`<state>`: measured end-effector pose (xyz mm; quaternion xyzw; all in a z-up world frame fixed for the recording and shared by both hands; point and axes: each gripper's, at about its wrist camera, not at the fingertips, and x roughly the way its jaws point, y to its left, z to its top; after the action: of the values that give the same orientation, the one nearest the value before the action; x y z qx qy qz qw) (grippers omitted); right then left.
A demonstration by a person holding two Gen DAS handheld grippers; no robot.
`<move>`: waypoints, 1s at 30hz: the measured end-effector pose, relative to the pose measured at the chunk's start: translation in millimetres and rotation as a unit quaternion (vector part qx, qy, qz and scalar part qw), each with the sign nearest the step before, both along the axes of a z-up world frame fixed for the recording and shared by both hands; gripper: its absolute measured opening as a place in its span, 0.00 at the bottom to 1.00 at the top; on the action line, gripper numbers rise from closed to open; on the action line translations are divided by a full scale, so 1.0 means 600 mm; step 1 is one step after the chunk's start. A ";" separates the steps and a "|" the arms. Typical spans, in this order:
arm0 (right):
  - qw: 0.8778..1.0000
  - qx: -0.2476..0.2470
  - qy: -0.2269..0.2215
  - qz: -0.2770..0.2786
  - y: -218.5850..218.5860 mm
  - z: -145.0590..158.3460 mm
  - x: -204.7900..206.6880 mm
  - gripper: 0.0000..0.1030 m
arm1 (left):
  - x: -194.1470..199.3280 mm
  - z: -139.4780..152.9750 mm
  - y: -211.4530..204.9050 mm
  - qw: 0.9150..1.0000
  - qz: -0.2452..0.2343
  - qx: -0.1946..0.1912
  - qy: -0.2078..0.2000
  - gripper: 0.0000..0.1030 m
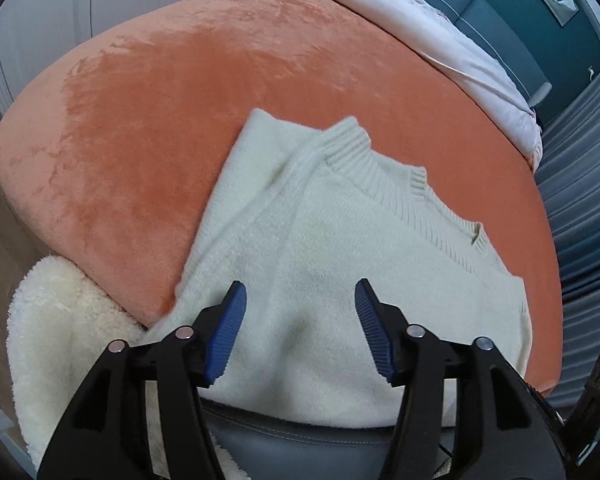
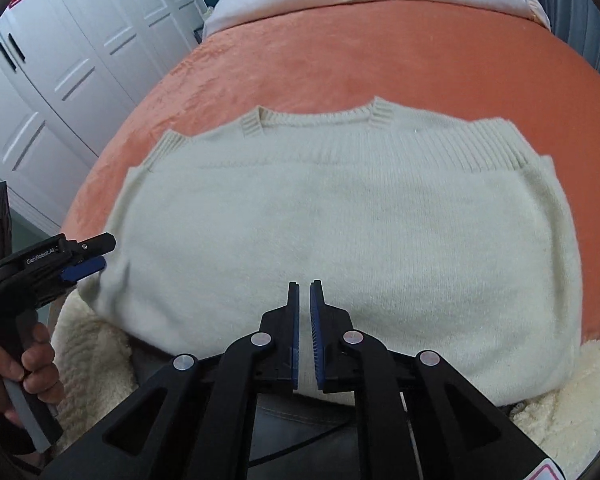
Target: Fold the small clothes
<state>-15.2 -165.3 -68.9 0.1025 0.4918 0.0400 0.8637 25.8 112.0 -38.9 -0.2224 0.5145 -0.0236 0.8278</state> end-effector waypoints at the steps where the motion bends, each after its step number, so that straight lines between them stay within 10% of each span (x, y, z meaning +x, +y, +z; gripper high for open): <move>1: 1.000 -0.008 -0.008 0.003 0.002 0.007 0.005 0.08 | 0.011 0.004 0.006 1.000 0.005 0.002 -0.002 0.56; 3: 0.999 -0.033 -0.018 -0.013 -0.019 0.017 0.023 0.09 | 0.032 0.011 0.016 1.000 0.007 -0.011 -0.007 0.63; 6: 0.993 -0.045 -0.038 -0.098 -0.104 0.036 0.021 0.54 | 0.075 0.009 0.027 0.999 0.005 -0.044 -0.011 0.77; 9: 0.980 -0.052 -0.040 -0.187 -0.208 0.038 0.018 0.57 | 0.127 -0.015 0.016 0.999 -0.004 -0.048 -0.002 0.77; 11: 0.974 -0.060 -0.023 -0.218 -0.263 0.025 0.032 0.57 | 0.150 -0.031 -0.001 0.999 -0.014 -0.039 0.007 0.71; 14: 0.974 -0.044 0.000 -0.223 -0.306 0.003 0.057 0.58 | 0.167 -0.054 -0.022 0.999 -0.024 -0.012 0.025 0.32; 16: 0.982 -0.016 0.025 -0.188 -0.304 -0.024 0.082 0.48 | 0.161 -0.050 -0.017 1.000 -0.011 -0.009 0.022 0.08; 17: 0.984 -0.017 0.036 -0.174 -0.292 -0.035 0.088 0.10 | 0.152 -0.038 -0.008 1.000 -0.006 -0.029 0.011 0.08; 22: 0.983 0.037 -0.088 -0.154 -0.253 0.064 0.020 0.08 | 0.087 0.068 0.032 0.995 -0.006 -0.087 -0.055 0.07; 25: 0.975 0.051 -0.143 -0.159 -0.255 0.120 -0.018 0.08 | 0.093 0.076 0.032 0.997 -0.001 -0.055 -0.057 0.08; 30: 0.982 0.024 -0.036 -0.186 -0.306 -0.006 0.048 0.08 | 0.150 -0.050 -0.005 0.999 -0.004 0.042 0.030 0.09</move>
<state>13.6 -348.7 -72.5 0.2109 0.4315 -0.1057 0.8707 115.9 109.1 -68.7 -0.1859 0.5404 0.0015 0.8206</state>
